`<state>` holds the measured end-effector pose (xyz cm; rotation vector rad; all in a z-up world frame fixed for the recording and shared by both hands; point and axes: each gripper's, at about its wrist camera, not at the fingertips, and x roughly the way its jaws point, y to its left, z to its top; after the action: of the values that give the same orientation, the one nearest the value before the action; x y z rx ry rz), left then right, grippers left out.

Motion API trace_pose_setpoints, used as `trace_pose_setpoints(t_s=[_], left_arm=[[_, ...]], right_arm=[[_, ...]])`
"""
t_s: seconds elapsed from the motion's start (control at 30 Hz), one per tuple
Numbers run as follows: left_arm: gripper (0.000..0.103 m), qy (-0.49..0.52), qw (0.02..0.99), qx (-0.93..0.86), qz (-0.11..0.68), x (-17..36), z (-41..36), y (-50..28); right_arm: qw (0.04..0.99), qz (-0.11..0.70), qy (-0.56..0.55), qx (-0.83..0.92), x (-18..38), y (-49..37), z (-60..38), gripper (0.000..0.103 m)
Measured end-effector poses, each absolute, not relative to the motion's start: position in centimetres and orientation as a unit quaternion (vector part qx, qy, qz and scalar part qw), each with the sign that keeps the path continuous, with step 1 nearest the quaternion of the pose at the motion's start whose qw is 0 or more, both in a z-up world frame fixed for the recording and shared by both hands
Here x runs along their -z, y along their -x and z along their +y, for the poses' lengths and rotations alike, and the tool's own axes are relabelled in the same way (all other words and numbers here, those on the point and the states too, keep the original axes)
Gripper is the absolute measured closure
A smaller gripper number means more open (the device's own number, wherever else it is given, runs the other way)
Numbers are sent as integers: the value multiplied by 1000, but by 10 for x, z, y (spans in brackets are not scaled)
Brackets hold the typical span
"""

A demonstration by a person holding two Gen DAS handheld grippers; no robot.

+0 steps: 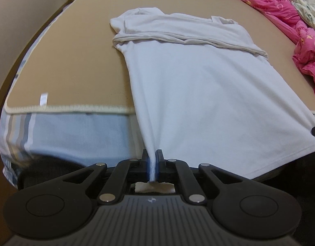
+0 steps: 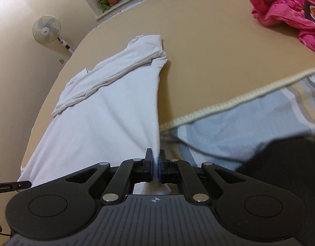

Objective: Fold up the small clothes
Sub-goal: 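Lift the hem with both tools and fold it over toward the collar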

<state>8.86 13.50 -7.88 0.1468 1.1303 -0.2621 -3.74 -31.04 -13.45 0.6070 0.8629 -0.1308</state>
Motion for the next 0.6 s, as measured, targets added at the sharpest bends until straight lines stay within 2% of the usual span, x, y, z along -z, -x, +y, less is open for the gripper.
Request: trace_pose_setpoints(t_s=[0.3, 0.6], left_arm=[[98, -67, 819, 124, 556, 76, 156, -42], [98, -53, 795, 109, 595, 91, 165, -56]], right_arm=[[844, 431, -314, 56, 111, 89, -307, 99], [822, 471, -314, 66, 119, 80, -305, 99]])
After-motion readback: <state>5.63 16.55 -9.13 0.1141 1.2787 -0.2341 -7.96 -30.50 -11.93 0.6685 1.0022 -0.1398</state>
